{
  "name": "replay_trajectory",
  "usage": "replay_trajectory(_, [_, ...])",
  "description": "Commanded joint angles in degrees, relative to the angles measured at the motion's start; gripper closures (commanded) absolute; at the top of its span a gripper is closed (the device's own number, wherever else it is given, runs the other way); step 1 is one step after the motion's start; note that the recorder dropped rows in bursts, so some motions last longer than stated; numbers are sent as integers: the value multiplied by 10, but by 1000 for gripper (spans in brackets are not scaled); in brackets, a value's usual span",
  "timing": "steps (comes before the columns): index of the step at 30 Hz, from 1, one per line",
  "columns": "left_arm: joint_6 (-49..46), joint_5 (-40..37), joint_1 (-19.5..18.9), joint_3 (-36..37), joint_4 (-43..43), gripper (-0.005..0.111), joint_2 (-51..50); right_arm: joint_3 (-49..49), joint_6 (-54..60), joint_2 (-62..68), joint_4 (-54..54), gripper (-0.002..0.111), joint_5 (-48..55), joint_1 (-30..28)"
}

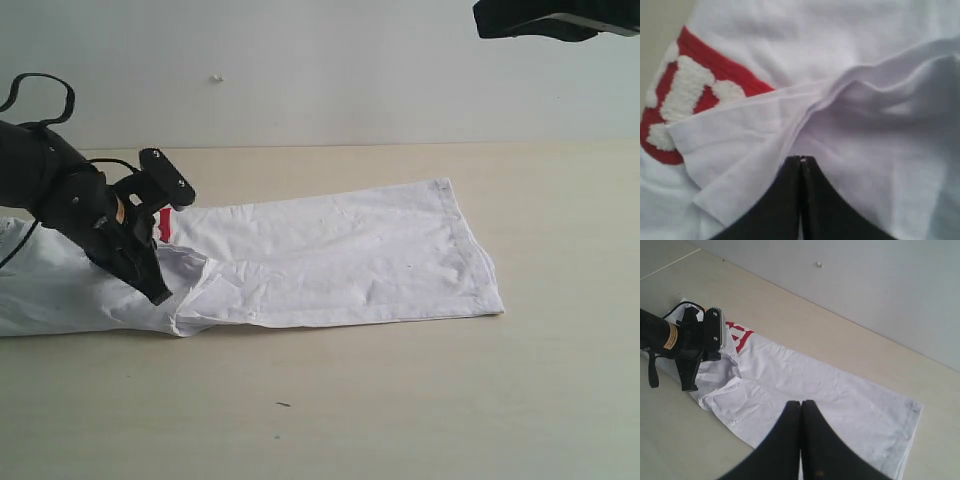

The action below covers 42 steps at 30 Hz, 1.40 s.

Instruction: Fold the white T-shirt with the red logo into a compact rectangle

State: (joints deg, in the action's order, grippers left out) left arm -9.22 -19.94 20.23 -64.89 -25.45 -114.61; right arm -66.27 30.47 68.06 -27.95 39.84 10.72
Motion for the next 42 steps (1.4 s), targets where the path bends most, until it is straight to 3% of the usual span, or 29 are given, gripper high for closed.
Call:
replay_trajectory(1, [7,82,-22,1,-5,107,-6,3,-1,-4,0,108,-1,0])
replay_trajectory(7, [24,137,-31,-19,-6,107,-9,3,-1,-4,0,108,-1,0])
replay_trajectory(13, [77,117,-30,-29,0,107,2,3,-1,-4,0,108,-1,0])
replay_trajectory(16, [81,97,-28,-25,42,107,36,3,-1,-4,0,108,-1,0])
replay_trajectory(21, [7,35,38,14,106,107,81,3,-1,-4,0,108,5,0])
replay_trajectory(26, [-26,40,96,58,133,107,60,3,-1,-4,0,108,10,0])
replay_trajectory(34, [-26,70,101,57,165,107,7,3,-2,-4,0,108,10,0])
replay_trajectory(42, [-25,64,95,57,165,107,52,3,-2,-4,0,108,13,0])
